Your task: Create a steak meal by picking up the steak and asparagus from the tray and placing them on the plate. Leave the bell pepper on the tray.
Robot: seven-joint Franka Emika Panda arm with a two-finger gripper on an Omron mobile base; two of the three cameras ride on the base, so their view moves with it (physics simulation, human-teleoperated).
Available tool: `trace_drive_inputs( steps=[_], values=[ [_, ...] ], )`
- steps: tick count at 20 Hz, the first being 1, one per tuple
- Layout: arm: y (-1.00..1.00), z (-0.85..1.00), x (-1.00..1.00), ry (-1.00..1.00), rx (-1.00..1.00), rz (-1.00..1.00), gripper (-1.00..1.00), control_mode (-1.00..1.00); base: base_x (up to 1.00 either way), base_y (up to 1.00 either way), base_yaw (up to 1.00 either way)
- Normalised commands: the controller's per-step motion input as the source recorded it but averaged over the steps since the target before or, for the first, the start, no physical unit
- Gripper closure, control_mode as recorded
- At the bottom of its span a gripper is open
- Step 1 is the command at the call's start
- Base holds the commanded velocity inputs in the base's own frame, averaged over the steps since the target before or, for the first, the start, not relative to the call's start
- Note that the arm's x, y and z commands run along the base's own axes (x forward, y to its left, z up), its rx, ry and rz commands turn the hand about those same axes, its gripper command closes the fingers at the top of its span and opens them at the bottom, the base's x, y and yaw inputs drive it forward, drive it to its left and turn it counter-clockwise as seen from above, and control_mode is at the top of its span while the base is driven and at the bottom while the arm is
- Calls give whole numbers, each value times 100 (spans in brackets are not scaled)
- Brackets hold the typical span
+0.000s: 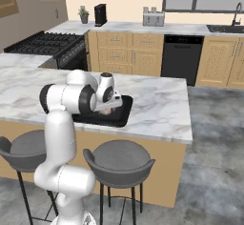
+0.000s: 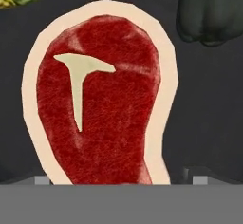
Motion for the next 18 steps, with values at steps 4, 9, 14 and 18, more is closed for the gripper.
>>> trace_drive_inputs(
  steps=[4, 9, 14, 18],
  values=[
    [0, -8, 23, 0, 0, 8, -100, -100, 0, 0, 0],
    [13, -8, 5, 0, 0, 12, 100, -100, 0, 0, 0],
    [3, -5, 0, 0, 0, 7, 100, -100, 0, 0, 0],
    [0, 1, -14, -2, 0, 5, 100, -100, 0, 0, 0]
  ],
)
